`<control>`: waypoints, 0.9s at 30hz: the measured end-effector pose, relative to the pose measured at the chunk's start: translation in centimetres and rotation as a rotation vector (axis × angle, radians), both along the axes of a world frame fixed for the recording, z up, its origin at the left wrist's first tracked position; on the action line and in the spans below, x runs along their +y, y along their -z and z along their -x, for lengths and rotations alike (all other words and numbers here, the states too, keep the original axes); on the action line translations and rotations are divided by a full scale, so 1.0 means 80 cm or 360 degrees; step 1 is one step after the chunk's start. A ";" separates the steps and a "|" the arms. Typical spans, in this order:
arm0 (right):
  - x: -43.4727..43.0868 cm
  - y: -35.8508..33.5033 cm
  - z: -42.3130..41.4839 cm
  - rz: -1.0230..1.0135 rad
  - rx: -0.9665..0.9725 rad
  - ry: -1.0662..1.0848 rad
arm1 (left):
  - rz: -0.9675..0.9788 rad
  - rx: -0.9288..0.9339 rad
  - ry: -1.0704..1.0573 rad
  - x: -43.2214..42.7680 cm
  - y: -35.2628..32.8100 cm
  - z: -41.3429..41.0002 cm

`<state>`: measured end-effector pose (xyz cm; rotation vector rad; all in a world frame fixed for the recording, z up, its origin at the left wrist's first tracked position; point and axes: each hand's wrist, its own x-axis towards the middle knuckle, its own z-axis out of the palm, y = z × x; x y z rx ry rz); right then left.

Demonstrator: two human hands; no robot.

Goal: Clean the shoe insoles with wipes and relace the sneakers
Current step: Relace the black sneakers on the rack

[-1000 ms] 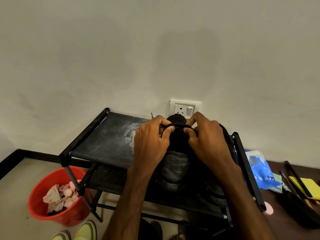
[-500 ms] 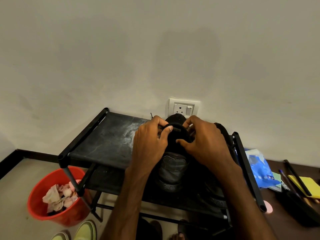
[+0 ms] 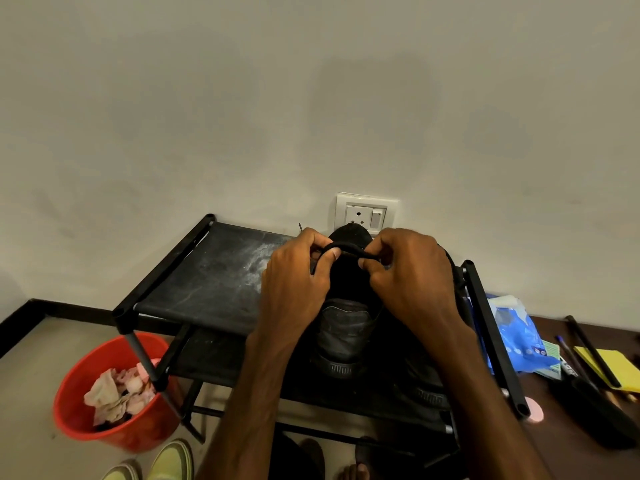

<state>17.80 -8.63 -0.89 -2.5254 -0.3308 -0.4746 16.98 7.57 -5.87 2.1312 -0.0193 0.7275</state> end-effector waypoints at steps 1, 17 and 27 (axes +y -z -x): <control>-0.001 0.000 0.000 -0.0008 -0.0002 0.0014 | 0.0007 -0.0003 0.0001 0.000 0.000 0.000; -0.019 -0.008 -0.005 -0.0131 0.0323 -0.0134 | -0.0056 0.0043 0.0103 0.004 -0.006 0.003; -0.020 -0.015 -0.005 0.0180 0.0670 -0.0203 | -0.0075 0.0511 0.0407 0.019 -0.021 0.011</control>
